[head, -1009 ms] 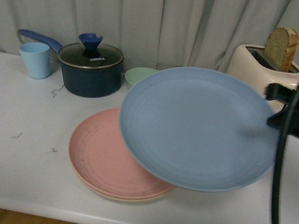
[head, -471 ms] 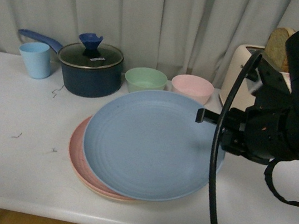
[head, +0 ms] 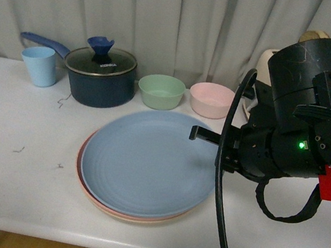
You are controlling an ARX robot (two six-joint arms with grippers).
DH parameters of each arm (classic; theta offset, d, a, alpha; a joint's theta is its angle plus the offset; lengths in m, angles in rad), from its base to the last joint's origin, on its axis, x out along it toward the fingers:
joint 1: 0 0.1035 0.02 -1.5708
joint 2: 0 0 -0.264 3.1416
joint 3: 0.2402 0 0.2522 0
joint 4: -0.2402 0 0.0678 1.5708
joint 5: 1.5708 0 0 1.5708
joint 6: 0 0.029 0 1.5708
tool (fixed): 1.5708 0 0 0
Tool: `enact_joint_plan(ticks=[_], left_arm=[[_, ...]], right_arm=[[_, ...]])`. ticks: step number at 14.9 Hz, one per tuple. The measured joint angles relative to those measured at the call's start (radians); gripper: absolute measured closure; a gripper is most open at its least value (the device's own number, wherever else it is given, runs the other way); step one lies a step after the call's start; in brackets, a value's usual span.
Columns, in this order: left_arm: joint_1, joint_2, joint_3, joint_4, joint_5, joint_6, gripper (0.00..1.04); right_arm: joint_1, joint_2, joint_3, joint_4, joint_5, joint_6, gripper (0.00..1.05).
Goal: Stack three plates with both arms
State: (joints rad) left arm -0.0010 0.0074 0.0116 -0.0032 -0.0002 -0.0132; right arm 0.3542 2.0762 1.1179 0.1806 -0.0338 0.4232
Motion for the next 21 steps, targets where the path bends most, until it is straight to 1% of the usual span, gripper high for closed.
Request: enact_joint_plan(ticks=[1, 3, 5, 6, 7, 8, 9, 10, 11, 12, 13, 14, 17, 21], left_arm=[[0.000, 0.000, 0.000, 0.000, 0.000, 0.000, 0.07], [0.000, 0.000, 0.000, 0.000, 0.000, 0.000, 0.07], [0.000, 0.000, 0.000, 0.000, 0.000, 0.000, 0.07], [0.000, 0.000, 0.000, 0.000, 0.000, 0.000, 0.07], [0.000, 0.000, 0.000, 0.000, 0.000, 0.000, 0.07], [0.000, 0.000, 0.000, 0.002, 0.002, 0.000, 0.07], [0.002, 0.000, 0.000, -0.002, -0.003, 0.000, 0.07], [0.001, 0.000, 0.000, -0.001, -0.003, 0.000, 0.07], [0.001, 0.000, 0.000, 0.000, 0.000, 0.000, 0.07], [0.001, 0.000, 0.000, -0.001, 0.000, 0.000, 0.07], [0.001, 0.000, 0.000, 0.000, 0.000, 0.000, 0.07], [0.001, 0.000, 0.000, -0.001, 0.000, 0.000, 0.07], [0.001, 0.000, 0.000, 0.000, 0.000, 0.000, 0.07], [0.001, 0.000, 0.000, 0.000, 0.000, 0.000, 0.07]], right_arm=[[0.007, 0.002, 0.005, 0.000, -0.002, 0.007, 0.77], [0.003, -0.016, -0.009, 0.018, -0.010, 0.030, 0.55], [-0.020, -0.106, -0.104, 0.091, -0.008, 0.029, 0.33], [-0.034, -0.188, -0.177, 0.172, 0.004, 0.029, 0.19], [-0.034, -0.189, -0.227, 0.420, 0.097, -0.016, 0.18], [-0.045, -0.181, -0.333, 0.702, 0.245, -0.156, 0.31], [-0.062, -0.196, -0.489, 0.883, 0.291, -0.275, 0.43], [-0.093, -0.237, -0.586, 0.995, 0.288, -0.337, 0.54], [-0.128, -0.335, -0.647, 1.077, 0.270, -0.375, 0.67], [-0.155, -0.437, -0.698, 1.096, 0.253, -0.392, 0.80], [-0.167, -0.491, -0.765, 1.083, 0.227, -0.400, 0.93], [-0.179, -0.534, -0.814, 0.992, 0.203, -0.409, 1.03], [-0.237, -0.766, -0.914, 0.948, 0.164, -0.417, 1.03], [-0.278, -0.972, -1.020, 0.819, 0.115, -0.417, 1.03]])
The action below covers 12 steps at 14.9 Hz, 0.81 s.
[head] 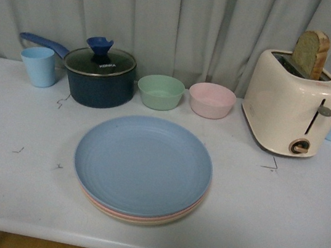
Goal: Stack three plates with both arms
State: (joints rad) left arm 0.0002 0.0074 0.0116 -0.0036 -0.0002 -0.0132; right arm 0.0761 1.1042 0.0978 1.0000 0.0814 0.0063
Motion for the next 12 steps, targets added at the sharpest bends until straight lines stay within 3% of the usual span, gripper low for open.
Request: enact_joint_plan(ticks=[2, 12], left_arm=[[0.000, 0.000, 0.000, 0.000, -0.001, 0.000, 0.07], [0.000, 0.000, 0.000, 0.000, 0.000, 0.000, 0.07]], right_arm=[[-0.080, -0.107, -0.035, -0.085, -0.069, 0.000, 1.03], [-0.080, -0.611, -0.086, -0.513, -0.079, 0.000, 1.03]])
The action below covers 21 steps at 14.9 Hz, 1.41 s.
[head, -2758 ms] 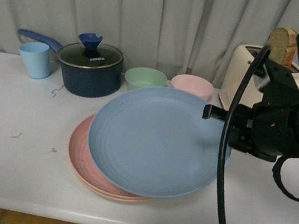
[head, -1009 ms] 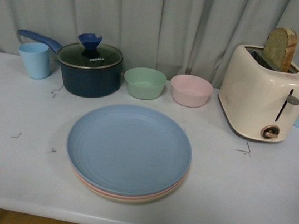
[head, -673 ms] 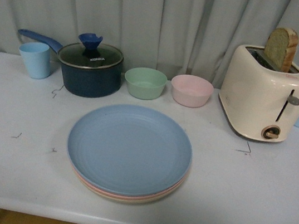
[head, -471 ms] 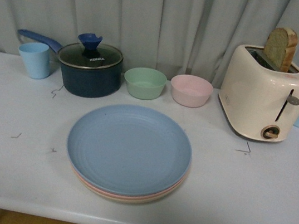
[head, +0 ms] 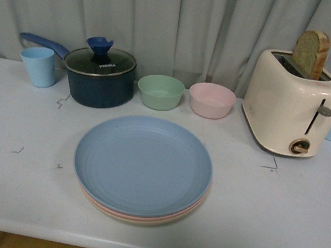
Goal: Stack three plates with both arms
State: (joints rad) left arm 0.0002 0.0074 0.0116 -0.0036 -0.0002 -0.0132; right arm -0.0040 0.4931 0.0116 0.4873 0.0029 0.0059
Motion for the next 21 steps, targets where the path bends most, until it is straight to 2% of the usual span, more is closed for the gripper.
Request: enact_joint_plan(ticks=[7, 14, 16, 19, 20, 21], left_arm=[[0.000, 0.000, 0.000, 0.000, 0.000, 0.000, 0.07], [0.000, 0.000, 0.000, 0.000, 0.000, 0.000, 0.07], [0.000, 0.000, 0.000, 0.000, -0.001, 0.000, 0.07], [0.000, 0.000, 0.000, 0.000, 0.000, 0.000, 0.07], [0.000, 0.000, 0.000, 0.000, 0.000, 0.000, 0.07], [0.000, 0.000, 0.000, 0.000, 0.000, 0.000, 0.07]], right_arm=[[0.000, -0.216, 0.000, -0.209, 0.000, 0.000, 1.03], [0.000, -0.319, 0.000, -0.311, 0.000, 0.000, 1.03], [0.001, -0.468, 0.000, -0.495, -0.002, 0.000, 1.03], [0.004, -0.489, 0.000, -0.491, -0.003, 0.000, 1.03], [0.003, -0.489, 0.000, -0.492, -0.003, 0.000, 0.93], [0.004, -0.489, 0.000, -0.491, -0.003, 0.000, 0.78]])
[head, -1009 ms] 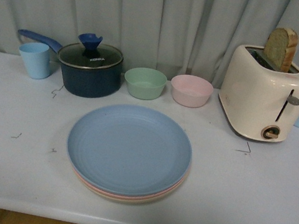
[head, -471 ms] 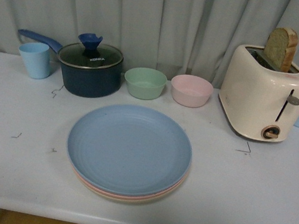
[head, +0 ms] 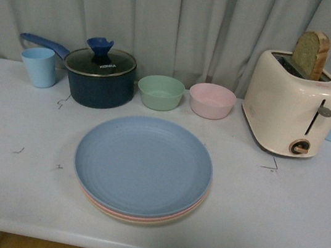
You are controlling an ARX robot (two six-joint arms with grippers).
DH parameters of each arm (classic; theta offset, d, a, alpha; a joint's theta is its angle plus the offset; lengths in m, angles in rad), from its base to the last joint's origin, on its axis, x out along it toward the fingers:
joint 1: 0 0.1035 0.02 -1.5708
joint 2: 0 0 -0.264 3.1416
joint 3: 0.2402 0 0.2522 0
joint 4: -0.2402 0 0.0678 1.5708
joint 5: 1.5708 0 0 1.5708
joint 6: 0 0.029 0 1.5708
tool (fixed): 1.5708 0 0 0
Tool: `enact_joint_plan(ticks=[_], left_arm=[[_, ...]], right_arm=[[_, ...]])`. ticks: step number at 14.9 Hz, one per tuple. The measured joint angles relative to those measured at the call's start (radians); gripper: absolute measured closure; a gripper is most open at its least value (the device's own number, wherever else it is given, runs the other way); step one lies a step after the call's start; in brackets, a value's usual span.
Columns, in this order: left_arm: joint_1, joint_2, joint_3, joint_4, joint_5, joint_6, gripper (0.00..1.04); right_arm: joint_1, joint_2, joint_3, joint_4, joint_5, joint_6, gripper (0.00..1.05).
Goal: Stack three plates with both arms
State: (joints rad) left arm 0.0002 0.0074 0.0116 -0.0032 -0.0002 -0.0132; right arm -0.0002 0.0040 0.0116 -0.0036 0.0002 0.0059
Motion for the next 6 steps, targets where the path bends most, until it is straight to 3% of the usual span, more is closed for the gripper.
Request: enact_joint_plan(ticks=[3, 4, 5, 6], left_arm=[[0.000, 0.000, 0.000, 0.000, 0.000, 0.000, 0.07], [0.000, 0.000, 0.000, 0.000, 0.000, 0.000, 0.07], [0.000, 0.000, 0.000, 0.000, 0.000, 0.000, 0.07], [0.000, 0.000, 0.000, 0.000, 0.000, 0.000, 0.07]], right_arm=[[0.000, 0.000, 0.000, 0.000, 0.000, 0.000, 0.42], [0.000, 0.000, 0.000, 0.000, 0.000, 0.000, 0.18], [0.000, 0.000, 0.000, 0.000, 0.000, 0.000, 0.06], [0.000, 0.000, 0.000, 0.000, 0.000, 0.000, 0.06]])
